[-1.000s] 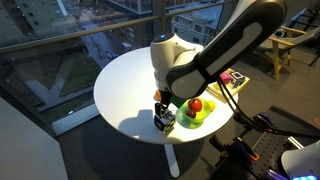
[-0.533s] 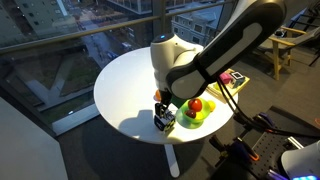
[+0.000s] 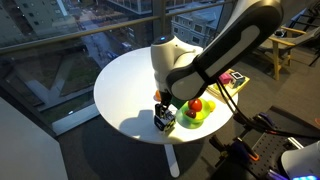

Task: Put the plushy cube in the crate

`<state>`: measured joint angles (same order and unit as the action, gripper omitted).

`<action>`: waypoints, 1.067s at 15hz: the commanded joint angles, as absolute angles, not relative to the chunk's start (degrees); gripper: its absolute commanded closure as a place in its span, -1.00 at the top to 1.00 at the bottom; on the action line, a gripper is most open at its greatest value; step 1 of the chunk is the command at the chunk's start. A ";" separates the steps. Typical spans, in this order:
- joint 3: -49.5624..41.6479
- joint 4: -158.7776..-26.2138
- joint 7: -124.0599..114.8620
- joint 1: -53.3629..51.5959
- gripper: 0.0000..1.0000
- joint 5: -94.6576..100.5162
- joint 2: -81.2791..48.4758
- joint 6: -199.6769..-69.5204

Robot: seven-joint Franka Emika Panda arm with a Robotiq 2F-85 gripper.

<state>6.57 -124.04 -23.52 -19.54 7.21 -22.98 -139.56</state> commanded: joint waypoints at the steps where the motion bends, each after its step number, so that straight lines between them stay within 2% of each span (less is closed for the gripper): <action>1: 6.41 -123.11 -24.37 -19.83 1.00 6.98 -23.90 -140.28; 16: 6.16 -119.77 -24.71 -20.79 1.00 6.86 -27.12 -139.65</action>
